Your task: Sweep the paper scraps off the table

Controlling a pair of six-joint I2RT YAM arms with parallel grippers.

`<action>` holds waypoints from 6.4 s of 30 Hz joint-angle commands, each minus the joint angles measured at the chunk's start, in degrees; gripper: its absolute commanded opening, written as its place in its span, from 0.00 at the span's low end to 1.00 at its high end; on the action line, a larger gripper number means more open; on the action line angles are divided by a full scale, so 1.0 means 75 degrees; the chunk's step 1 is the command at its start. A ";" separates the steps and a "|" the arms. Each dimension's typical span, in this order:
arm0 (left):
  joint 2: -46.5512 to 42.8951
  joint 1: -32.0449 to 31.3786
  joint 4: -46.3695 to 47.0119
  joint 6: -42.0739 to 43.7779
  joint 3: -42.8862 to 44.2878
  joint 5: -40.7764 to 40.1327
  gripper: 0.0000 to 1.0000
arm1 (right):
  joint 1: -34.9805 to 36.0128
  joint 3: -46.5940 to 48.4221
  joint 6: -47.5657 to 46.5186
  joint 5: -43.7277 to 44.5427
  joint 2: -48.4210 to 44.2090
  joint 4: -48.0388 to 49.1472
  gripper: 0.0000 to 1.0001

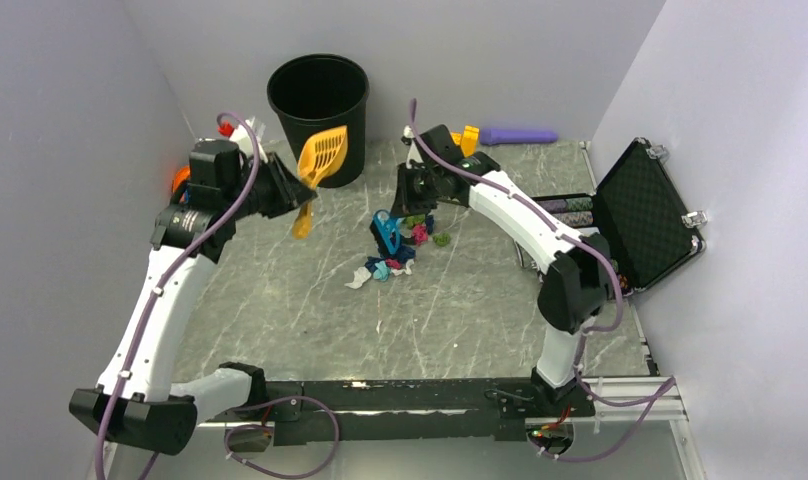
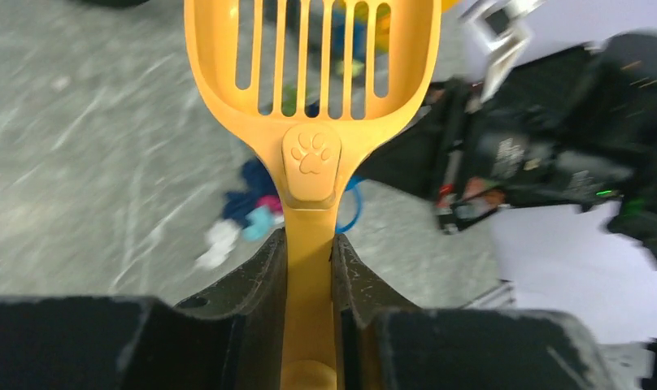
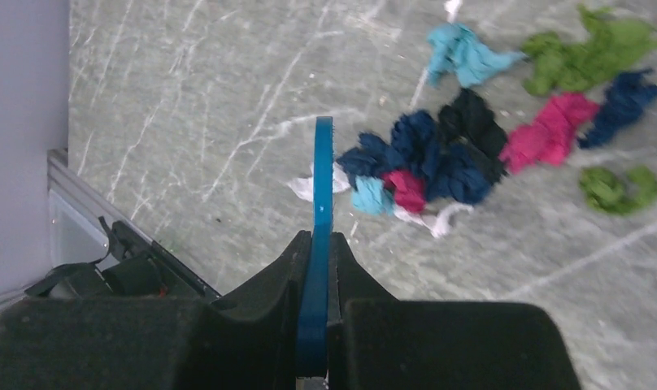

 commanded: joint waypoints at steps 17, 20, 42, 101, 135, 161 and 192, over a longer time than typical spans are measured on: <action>-0.1083 0.0008 -0.3201 0.0317 -0.2206 -0.4684 0.00 | 0.1609 0.2531 -0.0897 0.0227 0.3265 -0.0940 0.00; -0.0882 0.0005 -0.3221 0.0536 -0.2145 -0.4448 0.00 | 0.1581 0.2278 -0.0983 0.1072 0.3098 -0.1134 0.00; -0.0210 -0.2013 -0.1264 0.2462 -0.3129 -0.2697 0.00 | -0.0105 0.1718 -0.1335 0.1310 0.0622 -0.1308 0.00; 0.3041 -0.3544 -0.3074 0.4373 -0.1247 -0.3618 0.00 | -0.0373 -0.0556 -0.2573 0.1892 0.1368 0.0474 0.00; 0.3371 -0.3753 -0.0433 0.4375 -0.1759 -0.2568 0.00 | 0.0564 -0.1062 -0.1738 -0.0645 0.0036 0.0861 0.00; 0.1369 -0.3748 0.0380 0.3981 -0.2648 -0.2215 0.00 | -0.0679 -0.1286 -0.1486 0.1679 -0.1714 -0.0259 0.00; 0.1786 -0.2550 -0.0834 0.3465 0.0332 -0.2794 0.00 | -0.0986 -0.2409 -0.0539 0.3070 -0.2953 -0.0448 0.00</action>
